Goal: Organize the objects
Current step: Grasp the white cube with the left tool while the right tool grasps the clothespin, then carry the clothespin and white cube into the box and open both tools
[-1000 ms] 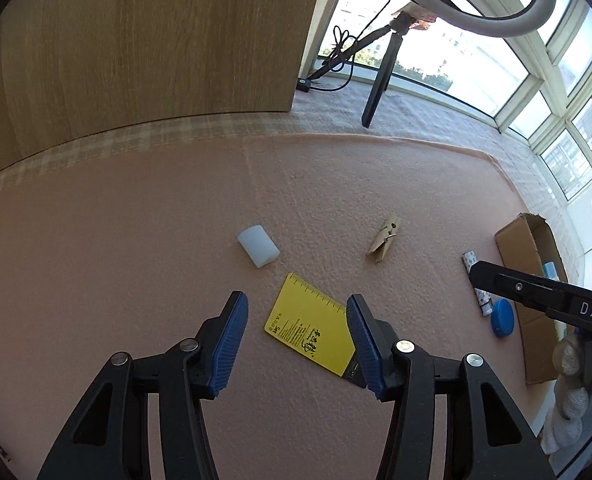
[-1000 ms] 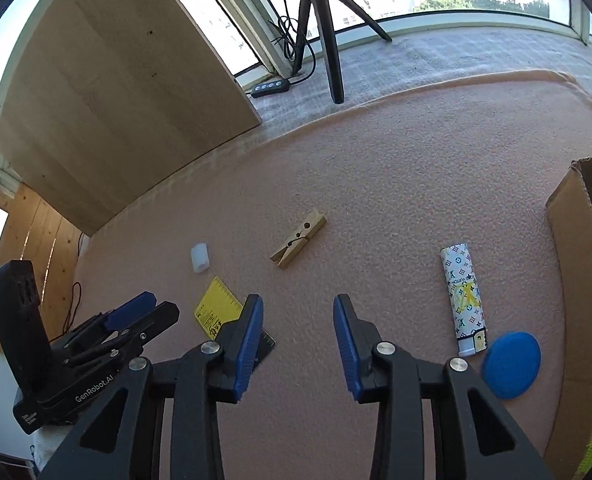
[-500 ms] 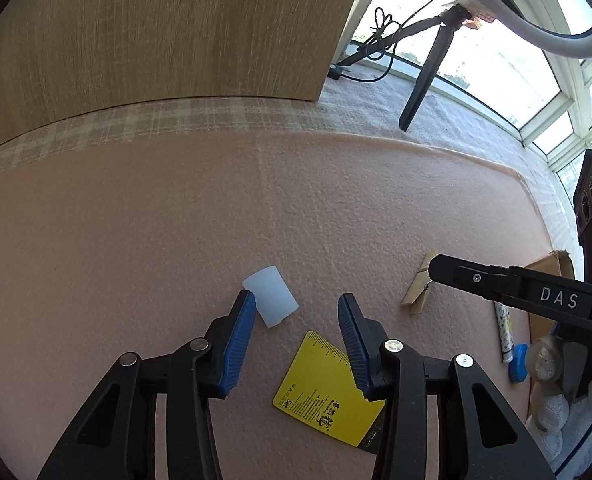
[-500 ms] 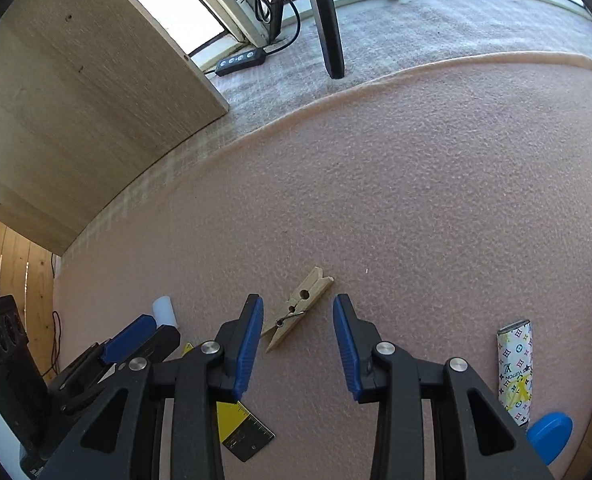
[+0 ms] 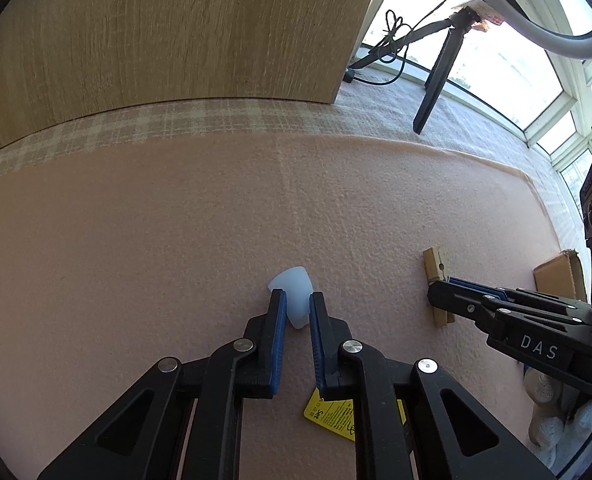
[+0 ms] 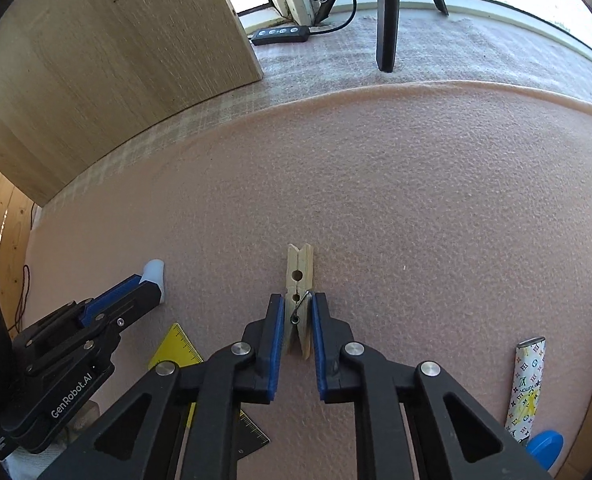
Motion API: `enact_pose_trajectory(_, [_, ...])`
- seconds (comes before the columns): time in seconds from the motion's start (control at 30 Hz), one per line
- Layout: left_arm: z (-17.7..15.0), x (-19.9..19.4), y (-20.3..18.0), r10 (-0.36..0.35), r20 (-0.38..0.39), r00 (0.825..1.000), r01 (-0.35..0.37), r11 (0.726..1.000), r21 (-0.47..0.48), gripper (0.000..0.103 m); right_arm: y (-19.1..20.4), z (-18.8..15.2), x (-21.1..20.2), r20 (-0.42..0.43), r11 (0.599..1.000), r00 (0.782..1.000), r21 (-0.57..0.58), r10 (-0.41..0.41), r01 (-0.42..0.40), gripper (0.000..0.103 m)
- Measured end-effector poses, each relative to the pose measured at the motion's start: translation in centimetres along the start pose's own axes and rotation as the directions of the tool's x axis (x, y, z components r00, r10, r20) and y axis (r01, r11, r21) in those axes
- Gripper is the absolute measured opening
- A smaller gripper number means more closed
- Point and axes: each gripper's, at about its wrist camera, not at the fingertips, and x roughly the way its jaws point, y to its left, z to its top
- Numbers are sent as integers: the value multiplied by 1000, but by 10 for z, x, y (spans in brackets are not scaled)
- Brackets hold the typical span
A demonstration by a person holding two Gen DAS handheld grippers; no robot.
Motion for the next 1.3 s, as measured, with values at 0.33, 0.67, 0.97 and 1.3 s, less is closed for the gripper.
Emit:
enact_pose_trajectory(0.33, [-10, -11, 5, -12, 30, 999, 14, 998, -60, 5, -10, -19, -16, 1, 999, 999, -20, 47, -47, 12])
enact_pose_trajectory(0.67, [-36, -71, -18, -40, 105, 994, 40, 999, 0, 5, -57, -61, -85, 111, 995, 989, -5, 96, -96, 11])
enact_pose_trajectory(0.97, [-51, -108, -87, -141, 153, 978, 128, 988, 90, 5, -129, -115, -164, 236, 998, 971, 49, 29, -41, 11])
enact_pose_trajectory(1.3, [-50, -101, -221, -265, 128, 956, 229, 943, 243, 5, -206, -159, -227, 306, 990, 948, 138, -83, 42, 11])
